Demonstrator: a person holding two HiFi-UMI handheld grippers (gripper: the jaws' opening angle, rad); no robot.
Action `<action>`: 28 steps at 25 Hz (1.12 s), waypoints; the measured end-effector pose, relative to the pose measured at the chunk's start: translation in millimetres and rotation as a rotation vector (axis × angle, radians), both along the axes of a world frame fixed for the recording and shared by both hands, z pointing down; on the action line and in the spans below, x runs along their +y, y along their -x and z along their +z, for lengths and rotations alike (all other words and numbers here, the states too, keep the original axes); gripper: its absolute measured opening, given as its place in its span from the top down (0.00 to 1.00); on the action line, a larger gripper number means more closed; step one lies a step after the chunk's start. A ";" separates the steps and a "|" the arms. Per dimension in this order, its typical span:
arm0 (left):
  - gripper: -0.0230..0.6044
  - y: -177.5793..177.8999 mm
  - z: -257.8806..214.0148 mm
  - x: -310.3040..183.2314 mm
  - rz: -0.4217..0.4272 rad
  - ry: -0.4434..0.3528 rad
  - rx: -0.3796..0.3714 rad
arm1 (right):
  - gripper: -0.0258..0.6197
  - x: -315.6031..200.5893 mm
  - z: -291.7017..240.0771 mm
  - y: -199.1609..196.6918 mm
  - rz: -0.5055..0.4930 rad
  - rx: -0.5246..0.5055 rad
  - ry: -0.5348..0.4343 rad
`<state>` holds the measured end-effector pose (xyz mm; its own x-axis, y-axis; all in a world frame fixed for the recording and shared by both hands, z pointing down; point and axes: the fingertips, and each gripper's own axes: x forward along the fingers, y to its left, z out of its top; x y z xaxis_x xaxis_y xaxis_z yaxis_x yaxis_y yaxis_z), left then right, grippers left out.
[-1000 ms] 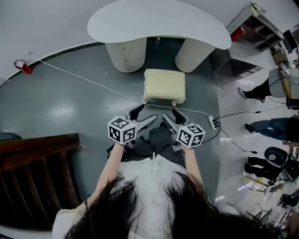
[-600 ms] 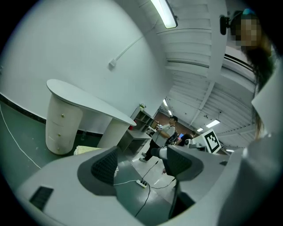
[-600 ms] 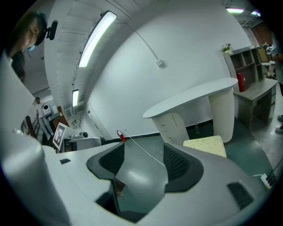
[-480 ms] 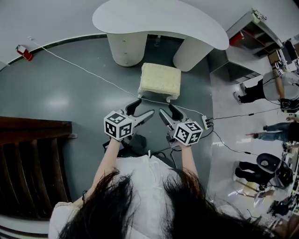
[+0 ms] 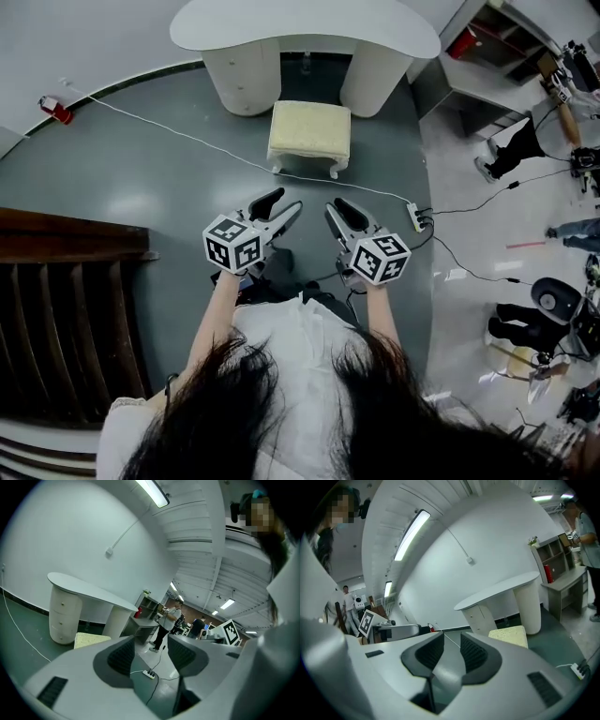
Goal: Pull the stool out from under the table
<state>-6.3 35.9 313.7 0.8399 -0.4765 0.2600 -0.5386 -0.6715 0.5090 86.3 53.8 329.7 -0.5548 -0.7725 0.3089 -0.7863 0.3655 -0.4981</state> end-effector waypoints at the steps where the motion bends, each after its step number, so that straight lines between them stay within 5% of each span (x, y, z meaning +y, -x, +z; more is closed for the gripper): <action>1: 0.60 -5.4 -0.8 9.1 -0.003 -0.001 -0.002 | 0.78 8.5 -2.7 -4.8 -0.005 -0.002 -0.008; 9: 0.68 -38.7 -7.2 63.7 -0.007 -0.023 -0.024 | 0.78 56.7 -12.6 -26.1 -0.056 -0.029 -0.050; 28: 0.84 -39.7 -16.2 116.2 -0.049 -0.047 -0.059 | 0.86 103.9 -36.8 -13.7 -0.171 -0.005 -0.128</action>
